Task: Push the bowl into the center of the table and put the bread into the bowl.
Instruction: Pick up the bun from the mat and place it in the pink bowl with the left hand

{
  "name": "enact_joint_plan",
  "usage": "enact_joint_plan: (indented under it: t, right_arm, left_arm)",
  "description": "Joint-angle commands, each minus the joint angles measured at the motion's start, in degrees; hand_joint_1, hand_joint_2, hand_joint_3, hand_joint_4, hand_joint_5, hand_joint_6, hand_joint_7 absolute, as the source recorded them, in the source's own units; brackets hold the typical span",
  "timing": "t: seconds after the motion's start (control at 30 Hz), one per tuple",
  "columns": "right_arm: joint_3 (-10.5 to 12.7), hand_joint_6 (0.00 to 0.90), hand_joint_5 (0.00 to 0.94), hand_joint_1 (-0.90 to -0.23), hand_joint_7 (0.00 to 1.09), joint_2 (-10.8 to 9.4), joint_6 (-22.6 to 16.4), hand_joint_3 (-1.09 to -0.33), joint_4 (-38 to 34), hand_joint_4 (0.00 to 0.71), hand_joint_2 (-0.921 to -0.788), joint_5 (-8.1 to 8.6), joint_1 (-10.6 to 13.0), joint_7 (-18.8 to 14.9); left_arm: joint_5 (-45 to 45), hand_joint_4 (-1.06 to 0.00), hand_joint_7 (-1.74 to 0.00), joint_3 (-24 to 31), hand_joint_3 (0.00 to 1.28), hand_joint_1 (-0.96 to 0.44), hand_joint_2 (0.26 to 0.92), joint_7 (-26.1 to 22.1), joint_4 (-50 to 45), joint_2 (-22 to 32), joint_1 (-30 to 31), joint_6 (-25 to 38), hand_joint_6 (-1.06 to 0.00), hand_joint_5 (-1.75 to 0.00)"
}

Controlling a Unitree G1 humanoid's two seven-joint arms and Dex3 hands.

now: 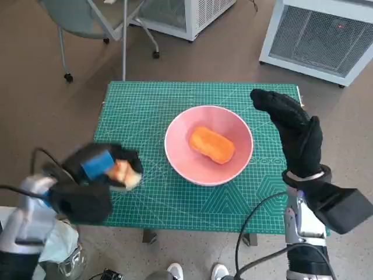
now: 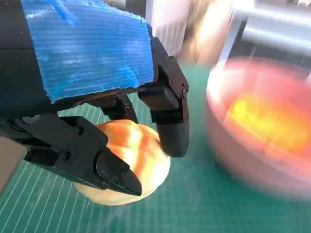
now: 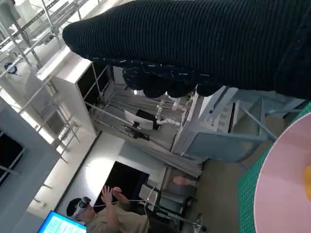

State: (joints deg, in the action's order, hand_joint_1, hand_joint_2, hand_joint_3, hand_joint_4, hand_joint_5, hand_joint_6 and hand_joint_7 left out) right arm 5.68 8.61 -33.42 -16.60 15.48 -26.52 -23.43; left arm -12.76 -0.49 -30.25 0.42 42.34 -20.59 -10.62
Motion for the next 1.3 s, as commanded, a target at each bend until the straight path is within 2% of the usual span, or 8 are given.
enact_joint_plan:
  t: [0.03, 0.23, 0.4, 0.53, 0.73, 1.0, 1.3]
  right_arm:
    - [0.1, -0.001, 0.000, -0.716, 0.46, 0.1, 0.6, -0.776, -1.3, 0.106, -0.921, -0.05, 0.5, -0.6]
    - [0.0, -0.001, 0.001, -0.714, 0.46, 0.0, 0.2, -0.775, -2.6, 0.107, -0.921, -0.06, -0.2, -0.8]
    - [-0.2, -0.001, 0.001, -0.714, 0.46, -0.2, 0.0, -0.773, -2.9, 0.108, -0.921, -0.27, -0.3, -0.7]
    - [-0.2, -0.001, 0.001, -0.720, 0.46, -0.3, -0.2, -0.772, -3.3, 0.108, -0.921, -0.22, -0.5, -0.9]
    - [-0.1, -0.001, 0.001, -0.728, 0.46, 0.0, 0.3, -0.770, -2.4, 0.108, -0.921, 0.03, -0.2, -0.9]
    - [0.3, -0.001, 0.000, -0.718, 0.46, 0.6, 0.7, -0.773, -0.7, 0.106, -0.921, 0.18, 0.8, -0.8]
    - [0.9, -0.001, 0.000, -0.721, 0.45, 0.9, 0.7, -0.775, 0.6, 0.106, -0.921, -0.35, 1.7, -0.1]
  left_arm:
    - [6.7, -0.79, -0.98, 1.9, 0.02, 0.01, 0.906, -0.7, 2.7, -2.5, -3.9, -5.4, -0.71, -1.14]
    - [9.2, -0.76, -0.80, 1.8, 0.04, 0.01, 0.891, 2.6, 4.9, -7.2, -8.8, -11.0, -0.80, -1.25]
    - [6.9, -0.78, -0.76, 0.7, 0.04, 0.01, 0.882, 6.5, 5.3, -11.1, -11.6, -12.7, -0.83, -1.24]
    - [2.9, -0.78, -0.95, -1.1, 0.03, 0.00, 0.892, 10.0, 1.7, -14.4, -13.6, -8.0, -0.76, -1.13]
    - [-1.8, -0.77, -1.12, -4.8, 0.02, 0.00, 0.913, 13.1, 3.4, -18.5, -17.3, -8.9, -0.70, -1.04]
    - [-4.1, -0.75, -1.14, -10.4, 0.02, 0.00, 0.920, 12.8, 12.7, -22.8, -23.3, -13.7, -0.68, -1.06]
    - [-5.5, -0.74, -1.18, -13.7, 0.03, 0.00, 0.921, 11.7, 21.1, -24.4, -26.1, -15.6, -0.65, -1.07]
